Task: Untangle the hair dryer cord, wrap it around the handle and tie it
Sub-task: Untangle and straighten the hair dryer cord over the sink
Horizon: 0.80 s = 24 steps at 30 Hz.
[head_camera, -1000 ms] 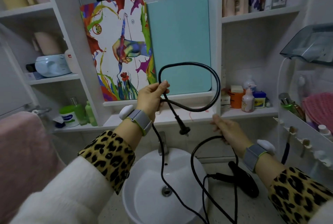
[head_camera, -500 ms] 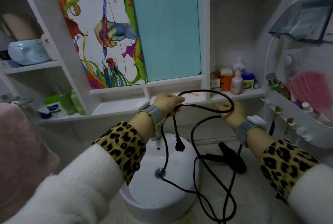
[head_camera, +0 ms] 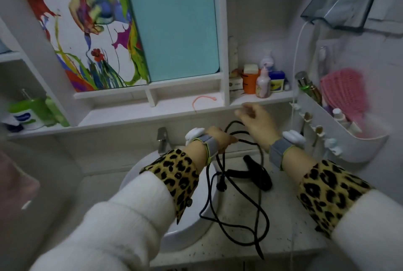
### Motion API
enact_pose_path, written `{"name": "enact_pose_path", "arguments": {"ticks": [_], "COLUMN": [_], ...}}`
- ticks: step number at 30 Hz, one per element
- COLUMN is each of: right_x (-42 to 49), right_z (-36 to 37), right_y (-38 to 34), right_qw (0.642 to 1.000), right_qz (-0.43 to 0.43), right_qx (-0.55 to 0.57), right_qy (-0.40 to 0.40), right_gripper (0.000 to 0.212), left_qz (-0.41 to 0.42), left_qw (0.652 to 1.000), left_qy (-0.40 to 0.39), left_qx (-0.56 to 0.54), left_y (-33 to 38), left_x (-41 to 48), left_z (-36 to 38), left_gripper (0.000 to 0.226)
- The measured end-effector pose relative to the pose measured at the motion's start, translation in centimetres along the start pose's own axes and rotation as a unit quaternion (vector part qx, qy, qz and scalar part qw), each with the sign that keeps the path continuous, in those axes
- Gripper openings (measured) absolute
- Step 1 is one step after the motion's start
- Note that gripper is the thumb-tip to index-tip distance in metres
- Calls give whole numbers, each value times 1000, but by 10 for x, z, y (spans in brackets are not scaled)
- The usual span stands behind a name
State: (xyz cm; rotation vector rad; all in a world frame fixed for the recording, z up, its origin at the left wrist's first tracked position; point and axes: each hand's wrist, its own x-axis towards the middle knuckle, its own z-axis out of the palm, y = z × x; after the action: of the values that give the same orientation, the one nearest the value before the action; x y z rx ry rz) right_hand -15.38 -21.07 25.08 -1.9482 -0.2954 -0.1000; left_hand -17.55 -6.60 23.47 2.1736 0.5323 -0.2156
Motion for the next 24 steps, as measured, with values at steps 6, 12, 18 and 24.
{"name": "enact_pose_path", "arguments": {"ticks": [6, 12, 18, 24], "right_x": [-35, -18, 7, 52], "right_z": [13, 10, 21, 44], "right_y": [43, 70, 87, 117], "right_qw": [986, 974, 976, 983], "right_qz": [92, 75, 112, 140], "right_qx": [18, 116, 133, 100], "right_qy": [-137, -178, -131, -62], "right_gripper": [106, 35, 71, 61], "left_qz": [-119, -98, -23, -11], "left_qw": [926, 876, 933, 970], "left_qy": [-108, -222, -199, -211], "left_qx": [-341, -416, -299, -118], "left_y": [15, 23, 21, 15], "left_x": [-5, -15, 32, 104], "left_z": [17, 38, 46, 46], "left_gripper": [22, 34, 17, 21]}}
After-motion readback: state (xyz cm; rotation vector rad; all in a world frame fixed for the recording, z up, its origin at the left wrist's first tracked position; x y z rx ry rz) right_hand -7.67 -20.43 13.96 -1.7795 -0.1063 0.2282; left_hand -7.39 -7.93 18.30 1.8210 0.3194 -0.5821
